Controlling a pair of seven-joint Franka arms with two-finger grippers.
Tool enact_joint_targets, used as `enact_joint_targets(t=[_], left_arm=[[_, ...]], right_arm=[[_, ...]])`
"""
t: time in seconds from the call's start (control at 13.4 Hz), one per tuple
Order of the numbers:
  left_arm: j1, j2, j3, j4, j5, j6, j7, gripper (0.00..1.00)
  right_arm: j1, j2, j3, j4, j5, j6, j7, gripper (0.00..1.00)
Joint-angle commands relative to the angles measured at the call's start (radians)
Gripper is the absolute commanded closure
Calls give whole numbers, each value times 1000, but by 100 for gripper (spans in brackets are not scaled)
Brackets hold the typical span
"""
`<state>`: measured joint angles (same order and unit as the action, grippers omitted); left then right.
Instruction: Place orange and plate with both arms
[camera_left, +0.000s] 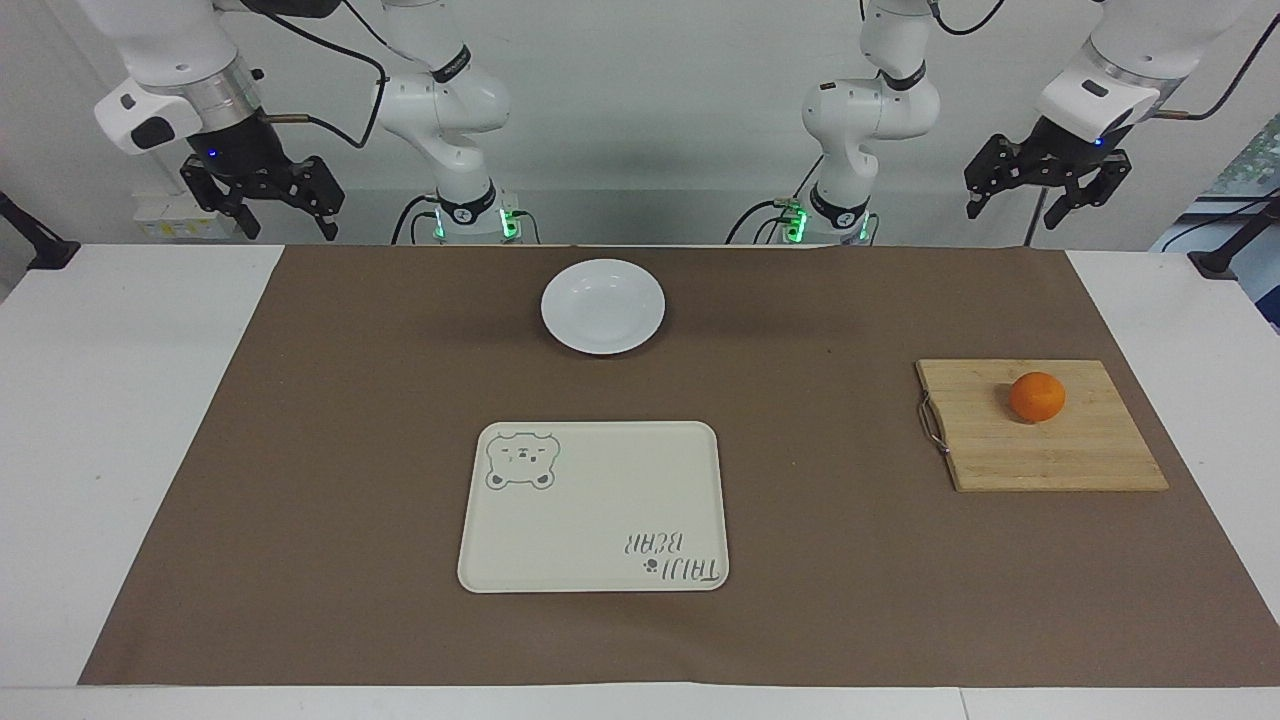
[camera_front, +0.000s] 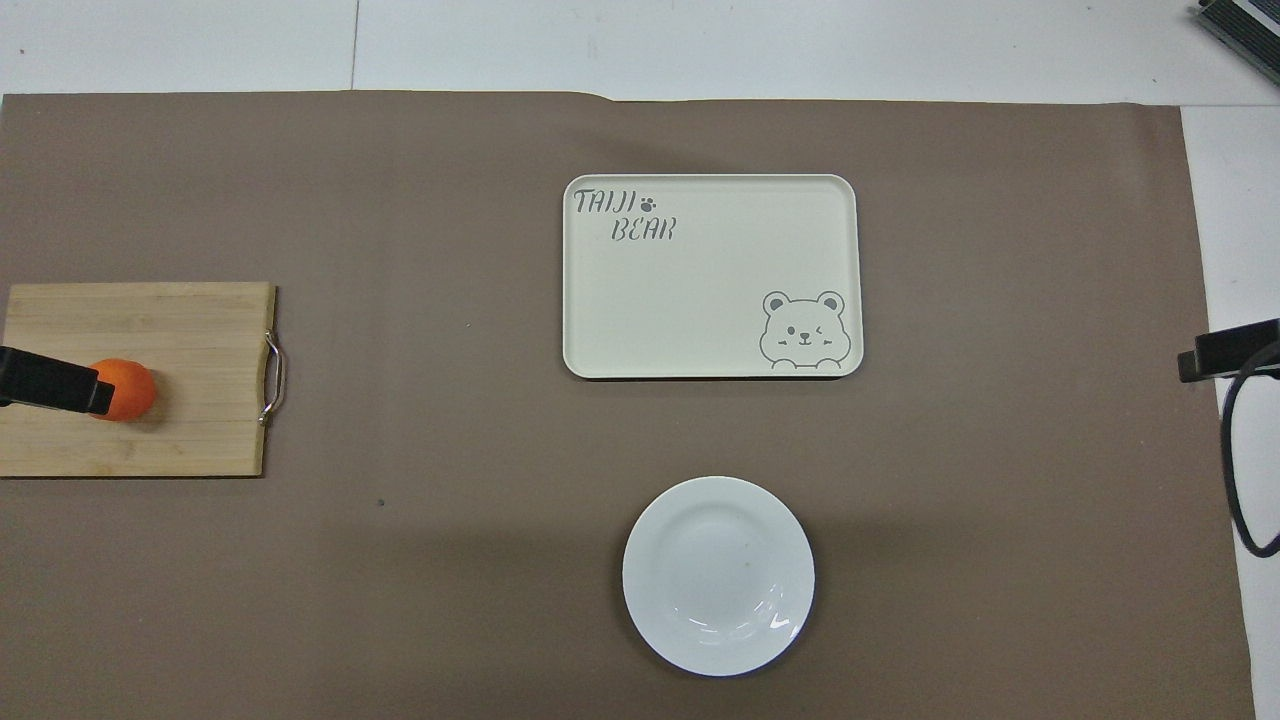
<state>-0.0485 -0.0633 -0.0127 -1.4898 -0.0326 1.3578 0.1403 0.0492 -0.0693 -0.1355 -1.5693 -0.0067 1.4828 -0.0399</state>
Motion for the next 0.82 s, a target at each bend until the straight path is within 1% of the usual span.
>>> enact_joint_targets(t=[0.0,0.6,0.74], left_arm=[[-10,0,10,17,-16,-14,-4,0],[-4,-10,10,-9,-16,27,4,0],[2,-24,10,-33,-16,43,1,0]], right_arm=[[-5,-24,4,-28,10,8,5,0],[-5,-24,4,-28,10,8,5,0],[-5,-24,4,-32,10,8,5,0]])
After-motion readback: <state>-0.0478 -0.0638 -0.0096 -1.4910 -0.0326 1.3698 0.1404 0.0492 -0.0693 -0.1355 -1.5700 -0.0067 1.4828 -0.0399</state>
